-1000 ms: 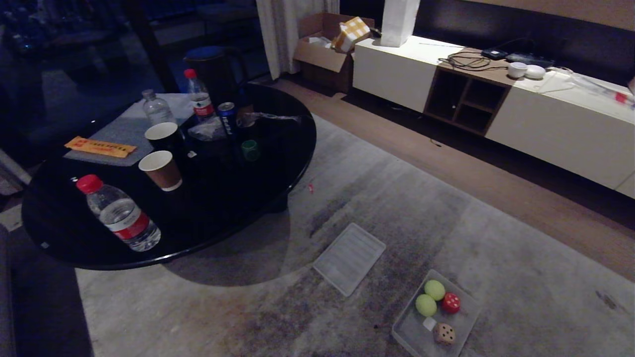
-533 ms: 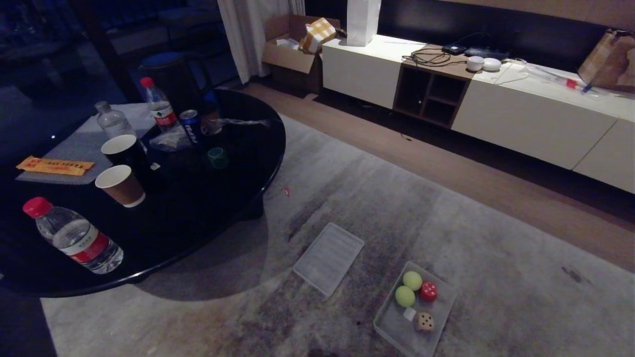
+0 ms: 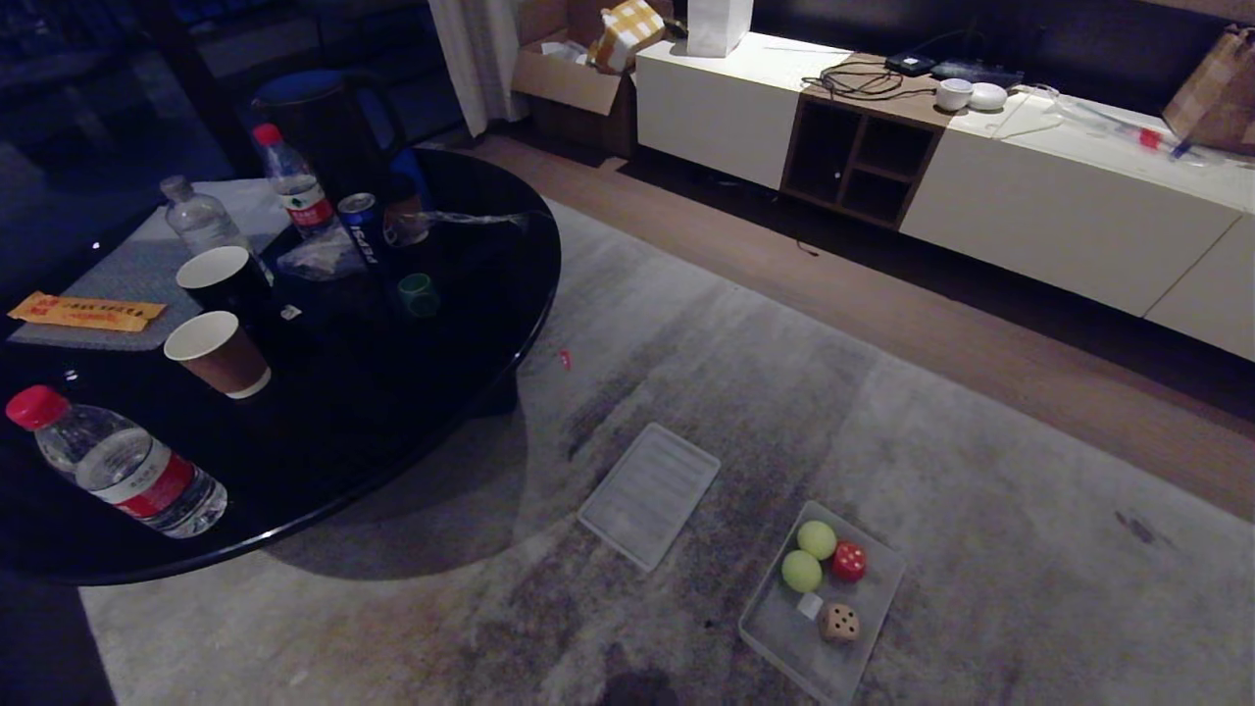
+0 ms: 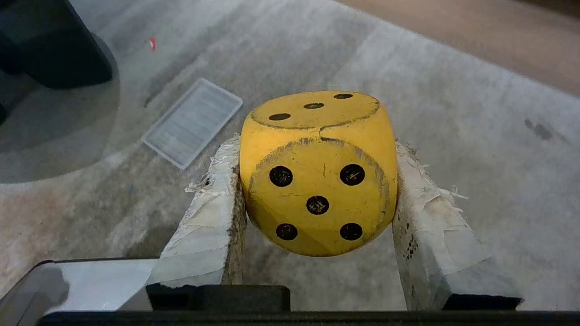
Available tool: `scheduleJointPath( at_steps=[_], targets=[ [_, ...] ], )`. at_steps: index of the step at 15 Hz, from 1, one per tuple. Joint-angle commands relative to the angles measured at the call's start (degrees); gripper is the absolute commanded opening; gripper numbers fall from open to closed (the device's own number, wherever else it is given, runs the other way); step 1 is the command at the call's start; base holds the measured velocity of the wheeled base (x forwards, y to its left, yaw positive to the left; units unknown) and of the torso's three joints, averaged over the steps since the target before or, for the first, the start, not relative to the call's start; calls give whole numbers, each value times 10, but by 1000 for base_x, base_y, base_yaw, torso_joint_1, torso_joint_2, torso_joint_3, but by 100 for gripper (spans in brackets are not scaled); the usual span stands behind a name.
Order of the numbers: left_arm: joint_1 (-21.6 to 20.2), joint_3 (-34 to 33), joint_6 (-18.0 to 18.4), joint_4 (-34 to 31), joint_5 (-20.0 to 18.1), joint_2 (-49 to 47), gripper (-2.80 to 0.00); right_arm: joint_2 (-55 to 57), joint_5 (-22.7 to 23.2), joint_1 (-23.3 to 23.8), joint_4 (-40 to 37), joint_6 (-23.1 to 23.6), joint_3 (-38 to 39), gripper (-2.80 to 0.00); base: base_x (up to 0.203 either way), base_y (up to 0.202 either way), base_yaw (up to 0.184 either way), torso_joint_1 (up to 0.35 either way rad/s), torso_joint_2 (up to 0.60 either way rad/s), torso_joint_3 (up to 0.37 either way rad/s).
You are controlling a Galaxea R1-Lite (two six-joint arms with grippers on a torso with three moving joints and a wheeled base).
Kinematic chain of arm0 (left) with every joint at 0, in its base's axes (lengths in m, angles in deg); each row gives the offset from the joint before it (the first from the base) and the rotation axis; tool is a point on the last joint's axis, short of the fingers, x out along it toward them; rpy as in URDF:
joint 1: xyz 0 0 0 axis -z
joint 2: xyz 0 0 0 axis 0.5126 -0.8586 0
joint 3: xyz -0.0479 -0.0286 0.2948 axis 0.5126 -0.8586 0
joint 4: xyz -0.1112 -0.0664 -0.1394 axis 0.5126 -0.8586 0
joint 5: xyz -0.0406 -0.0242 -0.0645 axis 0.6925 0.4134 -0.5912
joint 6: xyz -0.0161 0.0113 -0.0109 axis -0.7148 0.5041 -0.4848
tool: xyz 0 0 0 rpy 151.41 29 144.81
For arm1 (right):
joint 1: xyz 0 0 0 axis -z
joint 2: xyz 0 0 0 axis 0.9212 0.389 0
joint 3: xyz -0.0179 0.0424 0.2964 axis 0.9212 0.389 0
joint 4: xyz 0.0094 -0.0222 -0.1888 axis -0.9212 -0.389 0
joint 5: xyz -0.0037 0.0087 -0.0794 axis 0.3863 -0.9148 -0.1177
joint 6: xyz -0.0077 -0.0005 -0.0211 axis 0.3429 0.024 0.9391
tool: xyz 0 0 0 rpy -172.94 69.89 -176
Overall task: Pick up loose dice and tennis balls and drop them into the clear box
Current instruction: Put the toys in the box
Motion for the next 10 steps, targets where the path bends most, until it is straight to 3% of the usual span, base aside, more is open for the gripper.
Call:
scheduleJointPath(
  at_steps=[1, 10],
  targets=[
    [0, 0, -1, 0, 0, 0, -280, 0, 0, 0, -1, 0, 0, -280, 0, 0, 0, 2, 7, -188],
    [0, 0, -1, 0, 0, 0, -280, 0, 1, 0, 0, 2, 0, -280, 0, 0, 0, 4, 3, -196]
  ],
)
